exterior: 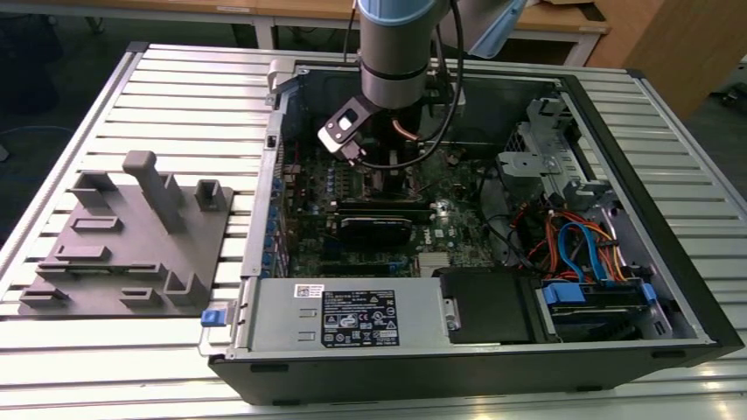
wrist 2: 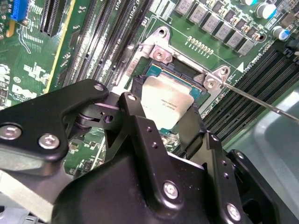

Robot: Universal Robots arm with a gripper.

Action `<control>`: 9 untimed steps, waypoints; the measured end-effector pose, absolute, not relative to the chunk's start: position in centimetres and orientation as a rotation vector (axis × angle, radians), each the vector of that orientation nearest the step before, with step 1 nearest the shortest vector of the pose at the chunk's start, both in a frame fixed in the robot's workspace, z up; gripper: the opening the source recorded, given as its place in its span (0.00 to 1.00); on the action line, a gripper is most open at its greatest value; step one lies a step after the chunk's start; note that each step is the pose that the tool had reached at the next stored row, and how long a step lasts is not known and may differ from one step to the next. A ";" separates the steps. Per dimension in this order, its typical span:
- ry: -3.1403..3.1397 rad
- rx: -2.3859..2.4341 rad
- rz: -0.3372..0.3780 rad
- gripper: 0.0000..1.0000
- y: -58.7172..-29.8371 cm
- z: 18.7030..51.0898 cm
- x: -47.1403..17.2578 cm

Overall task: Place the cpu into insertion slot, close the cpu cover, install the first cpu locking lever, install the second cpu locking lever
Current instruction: 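Place the cpu into insertion slot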

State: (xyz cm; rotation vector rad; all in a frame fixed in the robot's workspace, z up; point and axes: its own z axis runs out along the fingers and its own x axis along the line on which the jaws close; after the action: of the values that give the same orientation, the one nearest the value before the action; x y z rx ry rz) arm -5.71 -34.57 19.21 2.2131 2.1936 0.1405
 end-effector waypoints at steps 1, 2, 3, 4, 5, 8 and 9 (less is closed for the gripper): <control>2.192 2.215 0.141 0.54 -34.6 19.2 -5.7; 2.190 2.217 0.141 0.54 -34.6 19.2 -5.7; 2.188 2.218 0.140 0.54 -34.6 19.2 -5.7; 2.186 2.220 0.140 0.54 -34.6 19.2 -5.7; 2.185 2.221 0.140 0.54 -34.6 19.2 -5.7; 2.184 2.222 0.141 0.54 -34.6 19.2 -5.7; 2.184 2.223 0.141 0.54 -34.6 19.2 -5.7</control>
State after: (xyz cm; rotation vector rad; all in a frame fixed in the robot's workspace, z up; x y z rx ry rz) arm -5.67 -34.58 19.16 2.2227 2.1840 0.1411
